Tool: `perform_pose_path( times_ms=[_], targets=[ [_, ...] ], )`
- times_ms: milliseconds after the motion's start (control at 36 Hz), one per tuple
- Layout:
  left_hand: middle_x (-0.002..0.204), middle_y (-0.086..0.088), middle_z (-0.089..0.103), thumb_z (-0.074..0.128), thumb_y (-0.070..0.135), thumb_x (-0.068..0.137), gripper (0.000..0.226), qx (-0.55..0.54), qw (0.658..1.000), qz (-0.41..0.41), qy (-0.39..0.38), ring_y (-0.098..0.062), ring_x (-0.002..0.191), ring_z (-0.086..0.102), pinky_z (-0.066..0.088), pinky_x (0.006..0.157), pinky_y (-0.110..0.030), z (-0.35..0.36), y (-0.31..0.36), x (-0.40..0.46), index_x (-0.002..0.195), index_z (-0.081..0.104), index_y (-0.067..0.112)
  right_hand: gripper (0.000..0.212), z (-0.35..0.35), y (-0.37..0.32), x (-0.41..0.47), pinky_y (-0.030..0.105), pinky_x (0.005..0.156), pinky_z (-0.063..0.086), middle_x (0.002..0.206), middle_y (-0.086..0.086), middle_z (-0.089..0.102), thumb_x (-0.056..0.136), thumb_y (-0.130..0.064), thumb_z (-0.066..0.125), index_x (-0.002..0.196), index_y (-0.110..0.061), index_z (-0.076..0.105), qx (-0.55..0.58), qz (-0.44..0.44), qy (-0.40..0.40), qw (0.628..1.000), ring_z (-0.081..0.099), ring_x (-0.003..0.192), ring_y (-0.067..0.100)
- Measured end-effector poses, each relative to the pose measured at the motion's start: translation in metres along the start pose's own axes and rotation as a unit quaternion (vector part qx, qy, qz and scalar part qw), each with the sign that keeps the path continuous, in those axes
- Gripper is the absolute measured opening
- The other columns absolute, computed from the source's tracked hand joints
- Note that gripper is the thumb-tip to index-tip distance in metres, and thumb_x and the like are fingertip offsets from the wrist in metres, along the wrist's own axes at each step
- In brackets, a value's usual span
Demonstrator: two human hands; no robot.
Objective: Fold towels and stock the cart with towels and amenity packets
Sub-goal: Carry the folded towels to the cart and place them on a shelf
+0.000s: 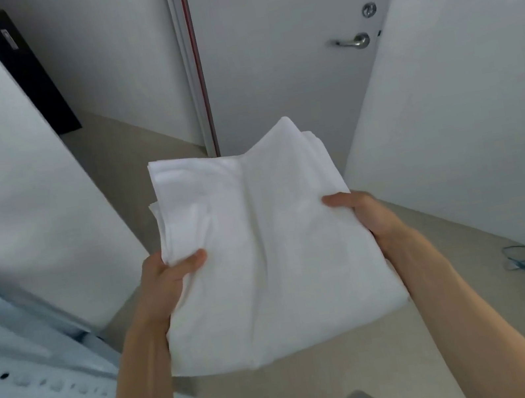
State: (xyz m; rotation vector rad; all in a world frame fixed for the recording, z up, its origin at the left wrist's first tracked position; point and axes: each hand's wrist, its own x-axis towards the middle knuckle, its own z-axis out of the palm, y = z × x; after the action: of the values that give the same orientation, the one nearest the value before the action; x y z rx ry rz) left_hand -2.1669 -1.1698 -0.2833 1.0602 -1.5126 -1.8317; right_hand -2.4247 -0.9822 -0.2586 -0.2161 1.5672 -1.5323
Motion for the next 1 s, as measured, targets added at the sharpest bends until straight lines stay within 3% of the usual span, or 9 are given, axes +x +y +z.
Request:
perform_pose_path(
  times_ms=[361,472,611,778,917,1000],
  targets=[
    [0.081,-0.005,0.078,0.077,0.003,0.078,0.013,0.008,0.996,0.027,0.082,-0.021,0.066,0.075,0.056,0.050,-0.025,0.048,0.074,0.211,0.090,0.075,0.007,0.048,0.008,-0.116,0.217,0.060,0.094,0.051,0.114,0.023,0.070,0.077,-0.023,0.073,0.118,0.001,0.068,0.011,-0.044,-0.051,0.998,0.068,0.103,0.044],
    [0.083,-0.004,0.078,0.077,0.006,0.078,0.014,0.004,0.993,0.037,0.114,-0.025,0.072,0.075,0.057,0.052,-0.026,0.067,0.100,0.280,0.092,0.075,0.007,0.043,0.015,-0.164,0.299,0.056,0.091,0.054,0.112,0.022,0.071,0.079,-0.021,0.072,0.116,0.001,0.069,0.010,-0.050,-0.080,0.996,0.070,0.099,0.042],
    [0.091,-0.008,0.078,0.077,0.005,0.079,0.015,-0.027,0.988,0.045,0.148,-0.028,0.078,0.076,0.059,0.055,-0.030,0.082,0.134,0.356,0.094,0.074,0.007,0.056,0.032,-0.229,0.391,0.060,0.094,0.052,0.112,0.023,0.071,0.068,-0.026,0.075,0.117,0.001,0.068,-0.014,-0.051,-0.114,0.992,0.069,0.101,0.044],
    [0.092,-0.010,0.078,0.076,0.004,0.080,0.019,-0.054,0.980,0.053,0.186,-0.028,0.078,0.076,0.058,0.055,-0.029,0.083,0.163,0.425,0.099,0.072,0.003,0.040,0.065,-0.286,0.484,0.046,0.079,0.058,0.106,0.021,0.074,0.080,-0.024,0.071,0.112,-0.001,0.070,-0.059,-0.047,-0.159,0.984,0.072,0.093,0.040],
    [0.092,-0.013,0.077,0.077,0.004,0.078,0.023,-0.070,0.970,0.066,0.225,-0.030,0.077,0.075,0.058,0.055,-0.030,0.063,0.173,0.496,0.101,0.072,-0.001,0.040,0.109,-0.319,0.570,0.042,0.072,0.058,0.103,0.019,0.075,0.079,-0.025,0.072,0.112,-0.001,0.069,-0.096,-0.052,-0.185,0.977,0.073,0.090,0.039],
    [0.095,-0.013,0.077,0.078,0.006,0.077,0.027,-0.073,0.966,0.065,0.239,-0.032,0.081,0.075,0.058,0.059,-0.032,0.047,0.177,0.542,0.103,0.072,0.001,0.040,0.138,-0.336,0.616,0.044,0.074,0.057,0.102,0.019,0.075,0.080,-0.024,0.072,0.113,0.000,0.068,-0.105,-0.056,-0.191,0.974,0.073,0.090,0.039]
  ],
)
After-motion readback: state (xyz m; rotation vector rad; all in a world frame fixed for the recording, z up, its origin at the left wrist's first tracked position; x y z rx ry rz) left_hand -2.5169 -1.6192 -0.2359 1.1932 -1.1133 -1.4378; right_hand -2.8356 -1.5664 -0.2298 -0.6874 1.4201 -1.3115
